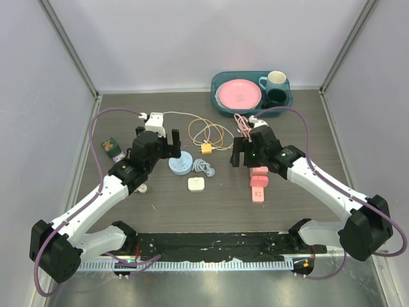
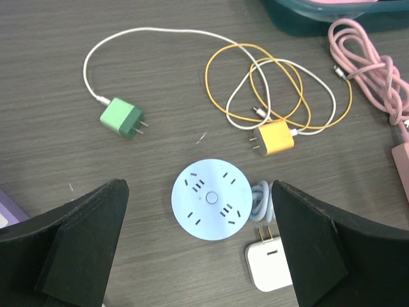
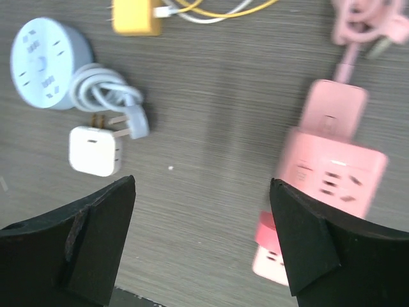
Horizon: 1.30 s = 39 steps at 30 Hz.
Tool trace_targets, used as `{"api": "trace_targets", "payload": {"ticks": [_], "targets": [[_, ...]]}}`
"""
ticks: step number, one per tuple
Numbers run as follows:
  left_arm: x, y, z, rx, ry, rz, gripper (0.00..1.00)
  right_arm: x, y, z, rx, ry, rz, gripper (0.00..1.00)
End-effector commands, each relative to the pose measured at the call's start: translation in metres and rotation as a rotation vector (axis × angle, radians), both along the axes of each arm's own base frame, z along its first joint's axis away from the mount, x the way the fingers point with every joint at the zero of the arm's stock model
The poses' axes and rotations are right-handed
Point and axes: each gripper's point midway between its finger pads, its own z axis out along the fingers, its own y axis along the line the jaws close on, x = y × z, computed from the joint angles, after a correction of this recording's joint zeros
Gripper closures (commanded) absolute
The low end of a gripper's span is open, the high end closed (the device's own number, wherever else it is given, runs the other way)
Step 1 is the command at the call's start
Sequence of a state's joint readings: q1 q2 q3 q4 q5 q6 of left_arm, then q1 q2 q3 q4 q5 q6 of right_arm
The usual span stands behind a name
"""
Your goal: Insert the plug
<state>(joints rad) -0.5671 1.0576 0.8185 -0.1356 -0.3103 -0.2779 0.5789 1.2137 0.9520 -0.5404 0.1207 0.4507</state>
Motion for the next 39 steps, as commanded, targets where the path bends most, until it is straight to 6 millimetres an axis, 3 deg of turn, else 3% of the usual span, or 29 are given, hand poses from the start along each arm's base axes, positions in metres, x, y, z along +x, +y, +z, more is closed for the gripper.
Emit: {"api": "trace_targets", "payload": {"ticks": [1, 3, 7, 13, 14, 16, 17, 19, 21, 23, 24, 25, 27, 30, 33, 39], "targets": [[-0.002, 0.006, 0.001, -0.016, 0.042, 0.049, 0.00, 0.000, 0.054, -0.006, 0.151, 0.025, 0.165, 0.10], [-0.002, 0.007, -0.004, -0.004, 0.068, 0.055, 0.00, -0.003, 0.066, -0.025, 0.174, 0.085, 0.181, 0.10], [0.001, 0.000, -0.017, 0.019, 0.137, 0.045, 0.00, -0.006, 0.061, -0.064, 0.122, 0.173, 0.150, 0.10], [0.013, -0.004, -0.041, 0.037, 0.251, 0.076, 0.00, -0.007, 0.028, -0.101, 0.016, 0.234, 0.049, 0.10], [0.016, -0.005, -0.054, 0.057, 0.291, 0.081, 0.00, -0.008, 0.023, -0.105, 0.000, 0.246, 0.037, 0.10], [0.025, -0.007, -0.054, 0.062, 0.310, 0.090, 0.00, -0.006, 0.006, -0.113, -0.056, 0.251, -0.008, 0.09], [0.029, -0.008, -0.069, 0.086, 0.350, 0.098, 0.00, -0.004, -0.003, -0.115, -0.072, 0.256, -0.039, 0.09], [0.040, -0.010, -0.072, 0.089, 0.373, 0.099, 0.00, -0.003, -0.019, -0.118, -0.109, 0.260, -0.087, 0.09], [0.047, -0.014, -0.088, 0.106, 0.420, 0.096, 0.00, 0.000, -0.038, -0.120, -0.118, 0.265, -0.149, 0.09], [0.057, -0.017, -0.089, 0.106, 0.432, 0.094, 0.00, 0.004, -0.052, -0.114, -0.123, 0.249, -0.187, 0.09], [0.060, -0.019, -0.102, 0.123, 0.465, 0.093, 0.01, 0.005, -0.055, -0.112, -0.133, 0.238, -0.190, 0.09], [0.065, -0.020, -0.101, 0.126, 0.470, 0.091, 0.00, 0.006, -0.061, -0.109, -0.154, 0.225, -0.194, 0.09], [0.070, -0.020, -0.117, 0.161, 0.510, 0.089, 0.00, 0.008, -0.061, -0.099, -0.167, 0.193, -0.152, 0.09], [0.077, -0.023, -0.124, 0.183, 0.537, 0.082, 0.00, 0.013, -0.048, -0.080, -0.121, 0.139, -0.072, 0.09], [0.076, -0.027, -0.143, 0.182, 0.595, 0.071, 0.00, 0.017, -0.035, -0.061, -0.066, 0.093, -0.019, 0.09], [0.050, -0.045, -0.172, 0.083, 0.735, 0.021, 0.00, 0.019, -0.012, -0.039, 0.006, 0.034, 0.081, 0.09]]}}
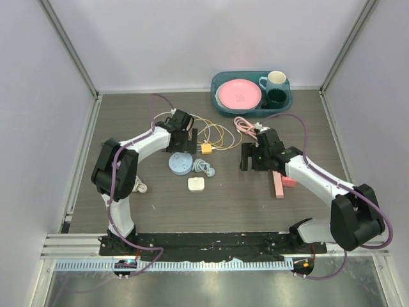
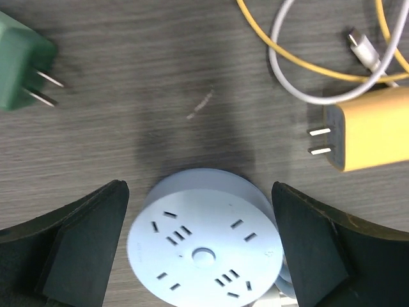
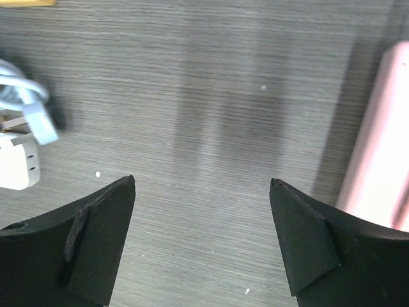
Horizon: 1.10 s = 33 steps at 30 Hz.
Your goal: Insert the plug
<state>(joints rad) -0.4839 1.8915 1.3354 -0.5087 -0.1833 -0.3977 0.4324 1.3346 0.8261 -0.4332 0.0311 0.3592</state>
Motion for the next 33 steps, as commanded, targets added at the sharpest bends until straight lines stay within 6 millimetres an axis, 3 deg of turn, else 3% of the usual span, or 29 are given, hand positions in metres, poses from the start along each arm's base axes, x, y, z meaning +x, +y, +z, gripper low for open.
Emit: {"api": "trace_targets", "payload": {"ticks": [1, 6, 12, 16, 18, 19, 22, 27, 33], "targets": [[-0.020, -0.018, -0.006, -0.124, 0.089, -0.003, 0.00, 0.012, 0.025, 0.035, 0.083, -0.110, 0.106, 0.10], [-0.055, -0.022, -0.014, -0.214, 0.149, 0.017, 0.00, 0.012, 0.036, 0.036, 0.096, -0.121, 0.135, 0.10], [-0.095, -0.045, -0.012, -0.316, 0.182, 0.012, 0.00, 0.017, 0.035, 0.034, 0.093, -0.122, 0.104, 0.10], [-0.107, -0.055, 0.002, -0.379, 0.147, 0.019, 0.00, 0.022, 0.039, 0.040, 0.105, -0.130, 0.102, 0.10], [-0.110, -0.051, 0.006, -0.382, 0.130, 0.035, 0.00, 0.023, 0.039, 0.040, 0.103, -0.132, 0.102, 0.10], [-0.109, -0.049, 0.018, -0.389, 0.096, 0.035, 0.00, 0.024, 0.039, 0.041, 0.104, -0.133, 0.103, 0.11], [-0.100, -0.025, 0.031, -0.293, 0.001, 0.059, 0.00, 0.024, 0.039, 0.043, 0.108, -0.140, 0.101, 0.11], [-0.077, 0.016, 0.070, -0.170, -0.164, 0.120, 0.00, 0.026, 0.039, 0.049, 0.114, -0.162, 0.097, 0.11], [-0.032, 0.077, 0.085, -0.081, -0.285, 0.365, 0.00, 0.028, 0.040, 0.053, 0.124, -0.175, 0.092, 0.11]]}}
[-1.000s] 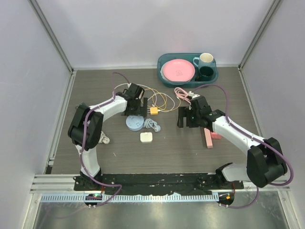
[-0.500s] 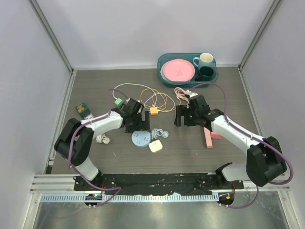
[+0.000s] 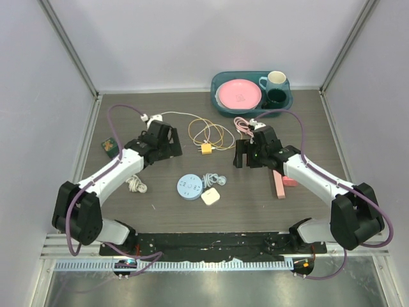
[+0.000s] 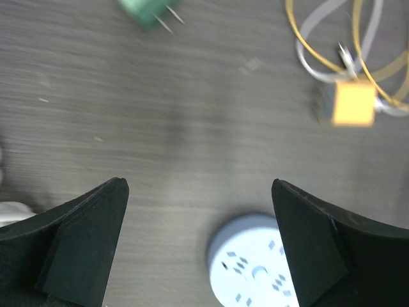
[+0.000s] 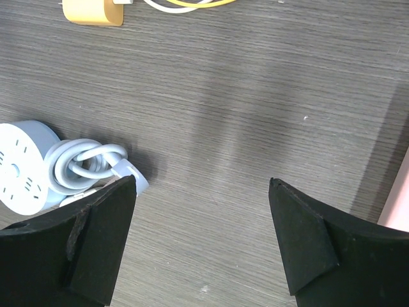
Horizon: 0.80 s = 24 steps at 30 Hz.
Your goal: Insert the plug
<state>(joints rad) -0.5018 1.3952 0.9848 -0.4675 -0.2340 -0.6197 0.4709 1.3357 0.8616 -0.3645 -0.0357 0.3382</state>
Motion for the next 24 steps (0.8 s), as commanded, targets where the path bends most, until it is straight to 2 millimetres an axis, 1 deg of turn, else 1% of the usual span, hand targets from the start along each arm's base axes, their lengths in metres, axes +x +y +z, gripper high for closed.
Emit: {"api": "trace_targets", "payload": {"ticks": [1, 2, 3, 4, 5, 6, 7, 8, 9, 10, 11, 12, 14, 17, 20, 24], "targets": [[0.043, 0.053, 0.016, 0.095, -0.092, 0.218, 0.00, 0.016, 0.010, 0.031, 0.053, -0.094, 0.000, 0.11], [0.050, 0.057, 0.017, 0.092, -0.094, 0.244, 0.00, 0.016, 0.011, 0.031, 0.054, -0.094, 0.008, 0.11], [0.064, 0.065, 0.022, 0.088, -0.107, 0.281, 0.00, 0.016, 0.012, 0.028, 0.049, -0.089, 0.021, 0.11], [0.072, 0.067, 0.012, 0.099, -0.085, 0.301, 0.00, 0.017, 0.014, 0.026, 0.048, -0.084, 0.032, 0.11], [0.079, 0.068, 0.007, 0.091, -0.069, 0.309, 0.00, 0.015, 0.018, 0.024, 0.059, -0.069, 0.055, 0.11], [0.093, 0.070, 0.014, 0.072, -0.085, 0.332, 0.00, 0.014, 0.020, 0.021, 0.059, -0.049, 0.071, 0.11], [0.100, 0.070, -0.003, 0.082, -0.048, 0.336, 0.01, 0.013, 0.023, 0.020, 0.061, -0.044, 0.088, 0.11], [0.106, 0.069, -0.006, 0.078, -0.038, 0.337, 0.00, 0.012, 0.025, 0.019, 0.067, -0.036, 0.100, 0.11], [0.119, 0.069, 0.002, 0.063, -0.056, 0.343, 0.00, 0.013, 0.025, 0.018, 0.068, -0.041, 0.103, 0.11], [0.125, 0.069, -0.014, 0.081, -0.024, 0.344, 0.00, 0.013, 0.026, 0.016, 0.064, -0.038, 0.109, 0.11], [0.131, 0.069, -0.017, 0.085, -0.018, 0.348, 0.00, 0.013, 0.025, 0.014, 0.060, -0.038, 0.112, 0.11], [0.139, 0.069, -0.015, 0.085, -0.015, 0.356, 0.00, 0.013, 0.026, 0.014, 0.058, -0.037, 0.119, 0.11], [0.149, 0.068, -0.028, 0.097, 0.016, 0.358, 0.00, 0.012, 0.026, 0.014, 0.056, -0.038, 0.136, 0.11], [0.156, 0.064, -0.044, 0.103, 0.057, 0.341, 0.00, 0.009, 0.025, 0.010, 0.048, -0.031, 0.150, 0.11], [0.156, 0.061, -0.057, 0.108, 0.100, 0.330, 0.00, 0.007, 0.024, 0.004, 0.044, -0.021, 0.148, 0.11], [0.153, 0.058, -0.068, 0.099, 0.125, 0.318, 0.05, 0.005, 0.024, -0.001, 0.042, -0.010, 0.152, 0.11]]}}
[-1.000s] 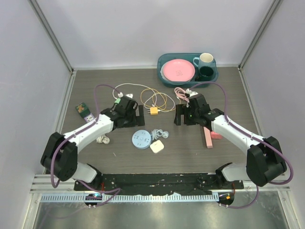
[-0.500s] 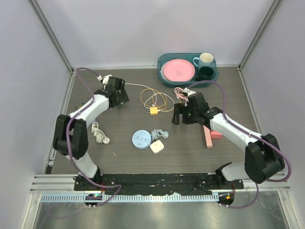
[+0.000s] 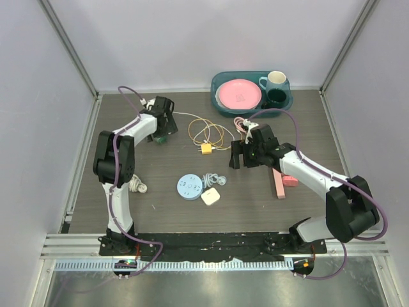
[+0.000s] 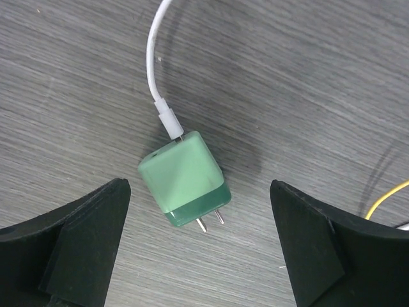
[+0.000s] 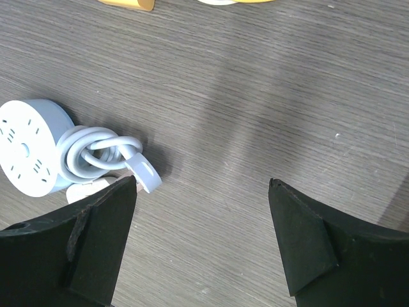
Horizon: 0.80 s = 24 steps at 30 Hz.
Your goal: Insert the plug
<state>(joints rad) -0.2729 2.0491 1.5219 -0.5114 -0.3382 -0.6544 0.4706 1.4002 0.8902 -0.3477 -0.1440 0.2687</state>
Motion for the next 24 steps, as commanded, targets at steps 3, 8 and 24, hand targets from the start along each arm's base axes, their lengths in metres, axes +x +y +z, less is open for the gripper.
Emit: {"api": "trace_targets", "payload": {"ticks": [3, 8, 24], "targets": [[-0.001, -0.001, -0.002, -0.019, 0.016, 0.004, 0.09, 0.004, 0.007, 0.004, 0.017, -0.032, 0.037, 0.11], [-0.011, -0.004, -0.006, -0.039, 0.026, -0.014, 0.21, -0.002, 0.009, 0.000, 0.017, -0.006, 0.068, 0.11], [-0.033, -0.003, 0.028, -0.029, -0.046, -0.163, 0.75, -0.012, 0.034, 0.003, 0.029, -0.002, 0.118, 0.12]]}}
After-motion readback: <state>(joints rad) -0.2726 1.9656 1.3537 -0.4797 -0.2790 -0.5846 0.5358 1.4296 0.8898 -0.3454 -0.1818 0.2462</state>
